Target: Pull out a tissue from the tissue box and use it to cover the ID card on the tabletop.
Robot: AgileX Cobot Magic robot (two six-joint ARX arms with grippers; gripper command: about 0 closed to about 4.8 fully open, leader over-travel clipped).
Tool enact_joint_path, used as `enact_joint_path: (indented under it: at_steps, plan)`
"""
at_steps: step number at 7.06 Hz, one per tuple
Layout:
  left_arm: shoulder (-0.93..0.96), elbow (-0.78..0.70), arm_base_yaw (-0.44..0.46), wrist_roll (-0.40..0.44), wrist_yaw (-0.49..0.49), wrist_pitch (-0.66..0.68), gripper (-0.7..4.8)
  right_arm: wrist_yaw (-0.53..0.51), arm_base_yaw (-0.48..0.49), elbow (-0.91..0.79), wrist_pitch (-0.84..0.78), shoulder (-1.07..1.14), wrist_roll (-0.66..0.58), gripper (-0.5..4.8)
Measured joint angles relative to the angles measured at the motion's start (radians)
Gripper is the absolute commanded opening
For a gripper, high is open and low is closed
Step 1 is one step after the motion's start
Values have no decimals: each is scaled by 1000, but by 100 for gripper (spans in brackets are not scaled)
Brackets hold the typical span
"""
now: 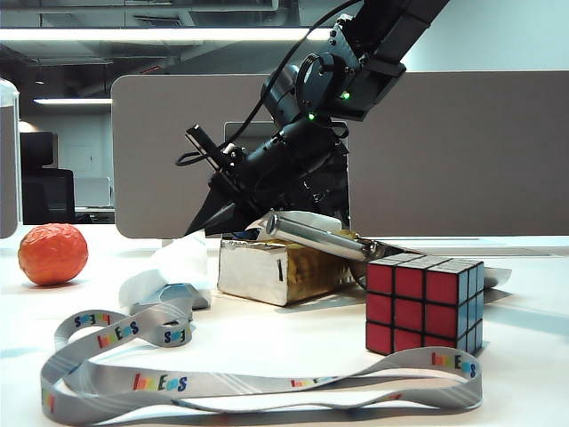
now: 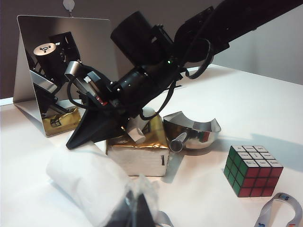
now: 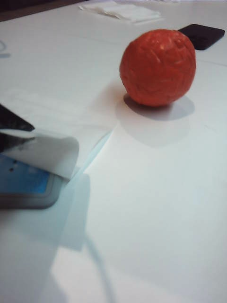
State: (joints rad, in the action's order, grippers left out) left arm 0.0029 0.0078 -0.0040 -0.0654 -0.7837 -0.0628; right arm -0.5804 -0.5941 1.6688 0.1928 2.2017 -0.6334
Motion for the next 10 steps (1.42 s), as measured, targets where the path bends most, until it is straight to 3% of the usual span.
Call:
enact_joint_path:
  at_steps: [1,3,5,7,10]
  plan:
    - [0,0,0,0,0,0,-6,17,2,0,0,-1,0,-5]
    - [0,0,0,0,0,0,-6,45,35,-3,62,-67,1,54]
    - [0,0,0,0,0,0,-6,73,36,-3,192,-68,30,55]
    - [0,0,0,0,0,0,-6,85,35,-3,200,-71,33,63]
    - [0,0,0,0,0,0,-6,116,39,-3,179,-134,34,118]
